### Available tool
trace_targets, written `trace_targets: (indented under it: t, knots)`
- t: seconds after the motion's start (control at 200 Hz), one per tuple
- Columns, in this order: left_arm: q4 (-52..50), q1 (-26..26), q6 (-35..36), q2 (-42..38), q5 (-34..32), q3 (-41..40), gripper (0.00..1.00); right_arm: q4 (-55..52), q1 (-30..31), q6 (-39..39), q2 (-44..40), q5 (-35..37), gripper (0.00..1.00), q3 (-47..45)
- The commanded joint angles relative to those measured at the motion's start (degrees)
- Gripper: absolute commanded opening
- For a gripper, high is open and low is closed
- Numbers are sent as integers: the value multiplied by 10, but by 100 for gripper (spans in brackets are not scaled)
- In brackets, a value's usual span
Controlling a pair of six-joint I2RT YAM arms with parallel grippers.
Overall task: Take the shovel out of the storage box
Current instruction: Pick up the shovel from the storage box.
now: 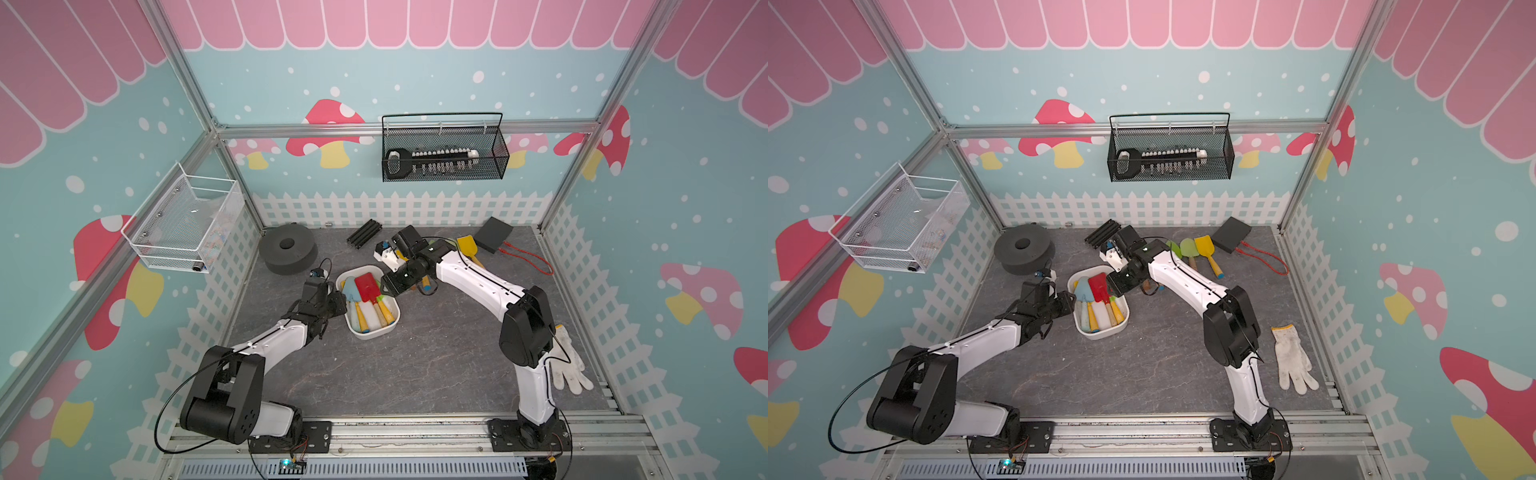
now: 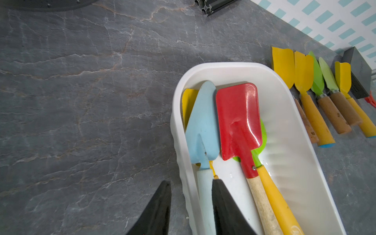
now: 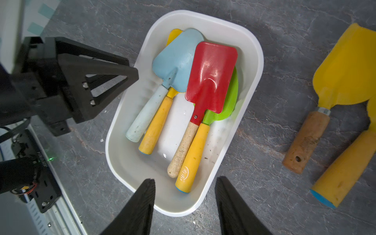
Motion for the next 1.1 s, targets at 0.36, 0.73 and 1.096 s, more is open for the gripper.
trace_targets:
  t: [0.36,0.73,1.096]
  knots:
    - [3,-1,1,-3,12,1,38,-29,80,77,109,143,43,94]
    - [4,-1,2,9,14,2,38,-41,81,62,196,182,40,174]
    - [2,-1,3,9,10,1,38,-60,81,59,258,195,42,223]
